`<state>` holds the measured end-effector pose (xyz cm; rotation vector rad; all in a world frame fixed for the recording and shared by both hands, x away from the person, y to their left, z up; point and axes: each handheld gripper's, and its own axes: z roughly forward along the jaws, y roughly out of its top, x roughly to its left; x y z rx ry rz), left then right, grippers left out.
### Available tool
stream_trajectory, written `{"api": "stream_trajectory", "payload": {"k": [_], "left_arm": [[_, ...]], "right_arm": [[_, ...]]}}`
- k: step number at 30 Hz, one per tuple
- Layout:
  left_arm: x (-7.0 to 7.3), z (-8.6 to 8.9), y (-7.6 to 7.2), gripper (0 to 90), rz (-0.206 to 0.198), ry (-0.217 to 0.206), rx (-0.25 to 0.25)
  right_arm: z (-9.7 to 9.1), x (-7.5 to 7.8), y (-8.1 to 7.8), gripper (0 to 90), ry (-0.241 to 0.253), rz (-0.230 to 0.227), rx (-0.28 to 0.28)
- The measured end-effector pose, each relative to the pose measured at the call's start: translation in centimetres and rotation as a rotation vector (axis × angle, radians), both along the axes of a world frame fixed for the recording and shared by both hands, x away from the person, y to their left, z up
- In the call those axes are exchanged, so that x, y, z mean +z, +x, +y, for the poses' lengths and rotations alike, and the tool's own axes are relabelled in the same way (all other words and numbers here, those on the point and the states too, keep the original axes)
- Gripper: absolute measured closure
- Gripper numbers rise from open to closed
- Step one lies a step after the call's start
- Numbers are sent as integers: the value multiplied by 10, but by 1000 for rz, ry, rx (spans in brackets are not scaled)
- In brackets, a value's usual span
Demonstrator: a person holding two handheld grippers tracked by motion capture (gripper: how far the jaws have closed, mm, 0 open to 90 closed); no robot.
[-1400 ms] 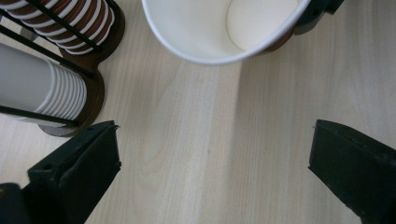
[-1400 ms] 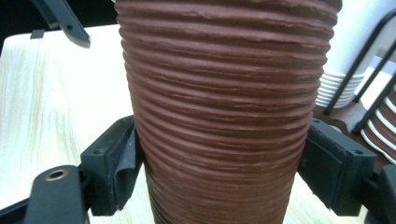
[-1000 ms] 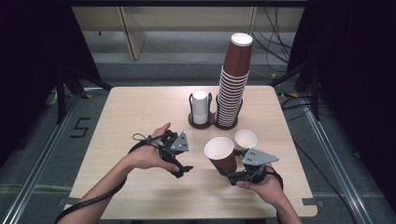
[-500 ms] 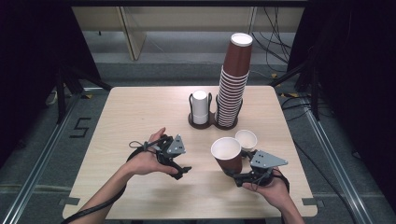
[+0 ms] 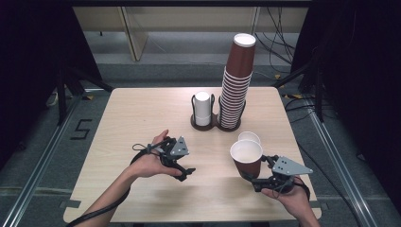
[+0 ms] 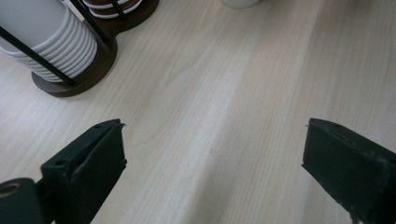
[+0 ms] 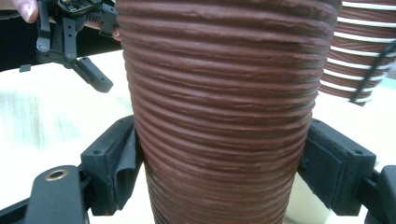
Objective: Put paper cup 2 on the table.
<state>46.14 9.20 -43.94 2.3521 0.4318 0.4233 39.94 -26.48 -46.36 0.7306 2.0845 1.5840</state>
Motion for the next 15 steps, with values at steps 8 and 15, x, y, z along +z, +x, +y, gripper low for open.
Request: {"api": "stream_trajectory", "payload": {"k": [8,15], "left_arm": [[-2,2,-3,53,8,-6,0],[-2,8,-4,54,8,-13,20]], "right_arm": [[-22,3,-6,204,1,-3,-53],[-51,2,-7,203,16,12,-133]]}}
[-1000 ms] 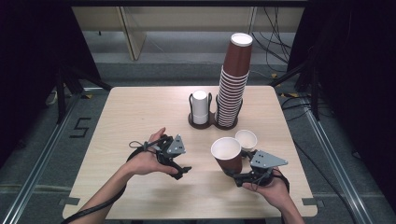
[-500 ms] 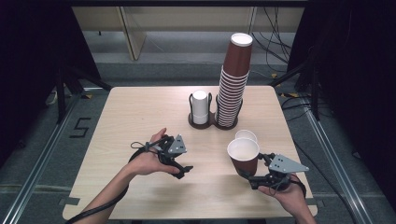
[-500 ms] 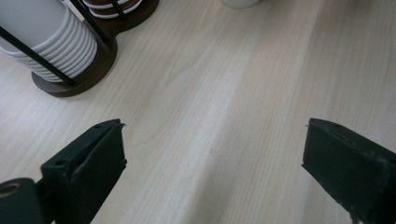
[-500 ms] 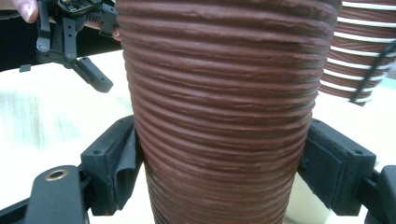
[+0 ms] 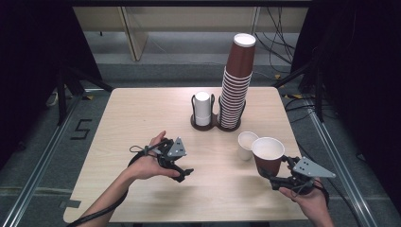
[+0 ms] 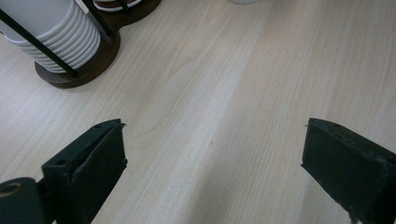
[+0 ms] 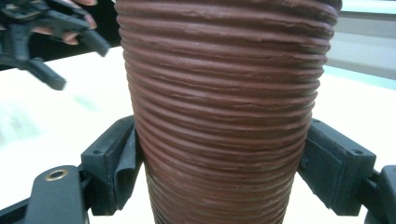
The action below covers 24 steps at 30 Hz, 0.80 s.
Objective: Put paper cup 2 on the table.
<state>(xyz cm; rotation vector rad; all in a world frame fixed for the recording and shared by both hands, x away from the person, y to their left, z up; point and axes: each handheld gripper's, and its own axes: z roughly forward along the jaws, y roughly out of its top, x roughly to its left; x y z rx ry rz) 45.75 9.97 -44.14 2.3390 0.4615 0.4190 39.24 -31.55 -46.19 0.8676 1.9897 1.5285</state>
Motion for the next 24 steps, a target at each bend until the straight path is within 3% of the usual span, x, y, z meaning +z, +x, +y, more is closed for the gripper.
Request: {"api": "stream_trajectory", "payload": {"k": [2,3,4,5,8,13,14,15,17,21,24], "left_arm": [[0,1,0,54,-5,7,0],[0,1,1,54,-8,11,2],[0,2,1,55,-9,12,2],[0,2,1,55,-13,9,6],[0,2,1,56,-15,2,14],[-3,4,0,57,-13,-5,27],[-3,4,0,57,-13,-5,29],[-5,4,-1,57,-6,-15,33],[-5,6,-1,57,-12,-7,37],[-6,8,-2,57,-7,-19,45],[-6,9,-2,57,-1,-18,45]], "right_arm": [[-5,-1,-1,203,7,18,-35],[-9,-3,1,203,11,-1,-55],[-10,-3,0,203,32,24,-60],[-14,-4,2,203,12,12,-81],[-17,-7,8,203,24,21,-120],[-15,-15,22,201,35,74,-220],[-15,-16,27,201,26,57,-228],[-15,-17,28,200,14,68,-251],[-11,-19,34,200,38,111,-289],[-7,-25,48,199,11,104,-316],[-3,-28,53,199,33,144,-335]]}}
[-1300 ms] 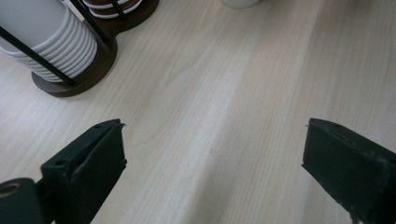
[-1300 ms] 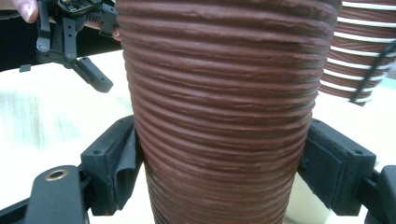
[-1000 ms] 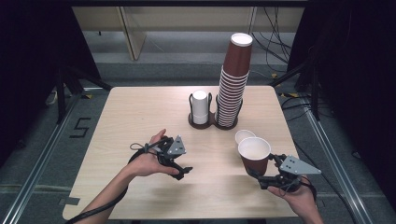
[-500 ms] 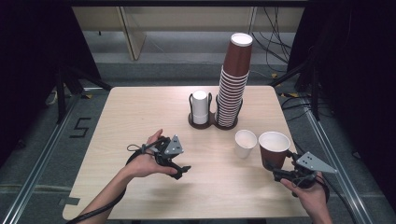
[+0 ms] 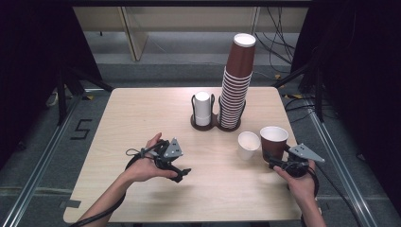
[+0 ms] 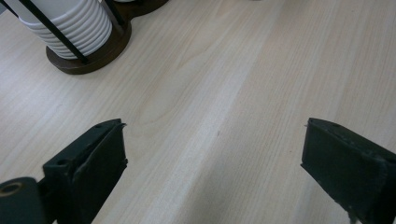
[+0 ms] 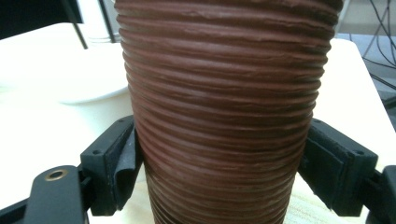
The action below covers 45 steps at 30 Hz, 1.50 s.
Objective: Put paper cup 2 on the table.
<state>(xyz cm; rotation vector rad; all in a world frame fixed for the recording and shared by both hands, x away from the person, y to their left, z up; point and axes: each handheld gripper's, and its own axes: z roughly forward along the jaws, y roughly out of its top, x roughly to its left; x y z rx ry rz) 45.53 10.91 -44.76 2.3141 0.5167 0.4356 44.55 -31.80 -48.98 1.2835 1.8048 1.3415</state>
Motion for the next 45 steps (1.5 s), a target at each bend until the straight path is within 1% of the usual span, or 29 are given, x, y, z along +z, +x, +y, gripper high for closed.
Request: {"api": "stream_trajectory", "payload": {"k": [1,2,4,5,6,7,11,12,15,17,19,21,24,25,26,29,30,31,32,33,35,37,38,40,41,42,43,44,45], "left_arm": [[0,0,0,57,1,1,0],[-1,1,0,57,1,2,0],[-2,2,0,57,-1,12,2],[-2,2,0,57,1,9,1],[-3,2,0,57,3,8,2],[-2,2,0,57,0,16,2],[-4,1,-1,57,7,4,2],[-4,1,-1,57,9,7,0],[-5,1,-1,57,12,9,-2],[-6,1,-1,57,10,8,-2],[-6,1,-1,57,11,8,-2],[-5,2,-1,57,11,10,-3],[-5,2,-1,57,10,8,-2],[-5,2,-1,57,9,9,-2],[-5,2,-1,57,9,9,-1],[-6,2,-1,57,10,11,-3],[-6,2,-1,57,10,11,-3],[-6,2,-1,57,10,12,-3],[-6,2,-1,57,10,12,-2],[-6,3,-1,57,10,11,-2],[-6,3,-2,57,8,9,-2],[-6,3,-2,57,7,3,3],[-7,3,-2,57,7,0,4],[-7,3,-3,57,4,0,7],[-8,3,-3,57,4,-3,5],[-8,4,-3,57,1,-1,6],[-9,4,-3,57,0,-6,6],[-9,4,-3,57,3,-10,7],[-10,4,-3,57,3,-17,11]], "right_arm": [[-2,-1,3,198,-12,-12,7],[0,-2,2,198,-2,5,-12],[-1,-4,4,197,-11,-3,-13],[-3,-5,5,197,-39,2,-19],[0,-7,6,196,-4,9,-14],[-1,-8,7,196,-37,-2,-29],[2,-9,7,194,-15,22,-19],[2,-8,6,193,-31,31,-17],[2,-9,7,190,-26,30,-19],[4,-8,3,189,-5,63,-29],[1,-8,5,187,-29,39,-12],[2,-8,4,184,-9,50,-16],[3,-8,1,177,-8,72,-23],[0,-8,2,164,-43,59,-10],[1,-9,2,149,-28,71,-13],[1,-10,2,93,-39,79,-21],[4,-10,0,66,-13,114,-31],[4,-9,0,44,-26,122,-25],[2,-10,2,12,-56,102,-19],[5,-10,2,5,-30,115,-14],[3,-9,1,4,-66,104,-21],[5,-8,0,4,-47,121,-21],[4,-8,-1,4,-60,103,-21],[6,-6,-5,4,-43,146,-34],[3,-6,-6,4,-65,129,-19],[3,-8,-7,4,-57,129,-11],[2,-7,-10,4,-55,150,-28],[0,-9,-10,4,-56,133,-1],[-1,-10,-12,4,-68,124,-6]]}}
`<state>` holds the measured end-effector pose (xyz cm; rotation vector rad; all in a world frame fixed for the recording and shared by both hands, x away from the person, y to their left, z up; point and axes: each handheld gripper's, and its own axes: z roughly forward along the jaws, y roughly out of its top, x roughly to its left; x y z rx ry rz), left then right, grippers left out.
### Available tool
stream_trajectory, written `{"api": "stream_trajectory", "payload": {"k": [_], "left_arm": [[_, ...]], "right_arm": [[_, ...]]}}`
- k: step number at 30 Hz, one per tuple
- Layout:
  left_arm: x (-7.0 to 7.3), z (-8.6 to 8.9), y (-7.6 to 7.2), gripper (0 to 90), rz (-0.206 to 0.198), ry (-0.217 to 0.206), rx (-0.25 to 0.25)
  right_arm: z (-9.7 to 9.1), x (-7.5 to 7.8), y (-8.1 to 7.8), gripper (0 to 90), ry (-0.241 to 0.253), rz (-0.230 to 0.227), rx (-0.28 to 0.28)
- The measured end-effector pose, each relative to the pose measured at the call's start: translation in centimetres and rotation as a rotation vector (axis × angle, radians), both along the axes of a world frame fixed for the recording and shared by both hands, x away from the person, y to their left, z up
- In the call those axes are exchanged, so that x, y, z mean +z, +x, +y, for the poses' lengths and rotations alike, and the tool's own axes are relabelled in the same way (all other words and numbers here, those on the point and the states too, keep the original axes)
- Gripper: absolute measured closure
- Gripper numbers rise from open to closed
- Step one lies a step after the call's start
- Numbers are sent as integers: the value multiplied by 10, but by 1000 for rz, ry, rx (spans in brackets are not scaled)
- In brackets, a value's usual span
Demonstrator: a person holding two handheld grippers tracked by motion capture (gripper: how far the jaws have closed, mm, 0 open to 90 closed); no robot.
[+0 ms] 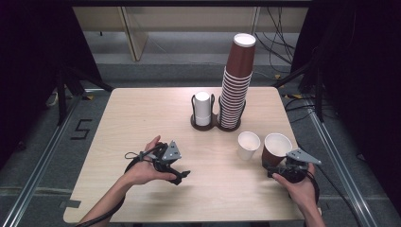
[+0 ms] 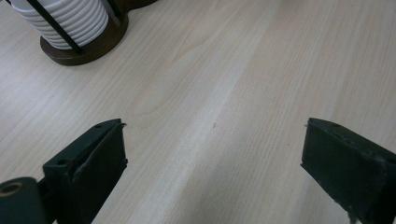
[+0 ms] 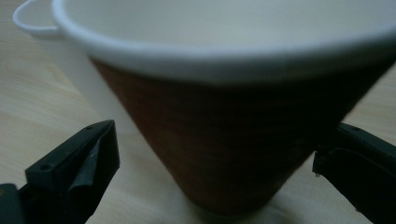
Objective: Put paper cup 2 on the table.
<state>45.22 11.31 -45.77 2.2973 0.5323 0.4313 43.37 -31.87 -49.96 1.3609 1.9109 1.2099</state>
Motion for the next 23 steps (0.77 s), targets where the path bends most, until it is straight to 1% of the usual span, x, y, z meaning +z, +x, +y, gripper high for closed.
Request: {"api": "stream_trajectory", "payload": {"k": [2,3,4,5,6,7,8,9,10,11,12,13,14,15,16,17,18,19,20,21,22,23], "left_arm": [[-1,1,-1,57,-4,-10,10],[-2,1,-1,57,-3,-14,12],[-3,1,-2,57,-2,-23,19],[-4,1,-2,57,-5,-27,24],[-6,1,-3,57,-4,-40,30],[-7,2,-4,57,2,-47,34],[-9,2,-5,57,1,-60,34],[-9,3,-6,57,-3,-60,43],[-10,3,-8,58,2,-73,45],[-11,4,-8,57,1,-77,47],[-12,4,-10,57,2,-91,51],[-14,5,-11,58,5,-104,58],[-15,5,-13,58,-2,-109,64],[-16,5,-14,58,-4,-112,69],[-17,5,-15,58,-7,-114,73],[-19,5,-16,58,-1,-123,76],[-20,5,-17,58,6,-132,79],[-22,4,-19,58,0,-149,84],[-23,2,-20,58,10,-156,82],[-24,1,-21,58,6,-162,83],[-24,-1,-22,58,5,-156,74],[-24,-1,-22,58,5,-156,74]], "right_arm": [[1,1,-8,4,-1,43,-13],[-1,0,-8,4,-21,11,12],[-2,0,-11,4,-23,23,11],[-1,0,-15,4,-14,35,-5],[-2,0,-16,4,-24,21,11],[-1,1,-21,4,-10,41,-4],[-3,0,-23,4,-27,19,8],[-4,0,-26,4,-25,15,6],[-2,1,-30,4,-11,27,-11],[-2,1,-34,4,5,37,-24],[-4,0,-34,4,-30,8,-3],[-4,0,-38,4,-18,17,-9],[-3,0,-41,4,-13,20,-9],[-2,0,-44,4,-1,22,-23],[-4,-1,-45,4,-18,1,-16],[-3,-2,-46,4,3,-5,-23],[-5,-1,-47,4,-9,-7,-22],[-3,0,-51,4,8,13,-43],[-6,-1,-49,4,-19,-27,-25],[-5,-1,-51,5,2,-14,-41],[-6,-1,-51,5,-12,-24,-32],[-5,-1,-53,5,18,-17,-49]]}}
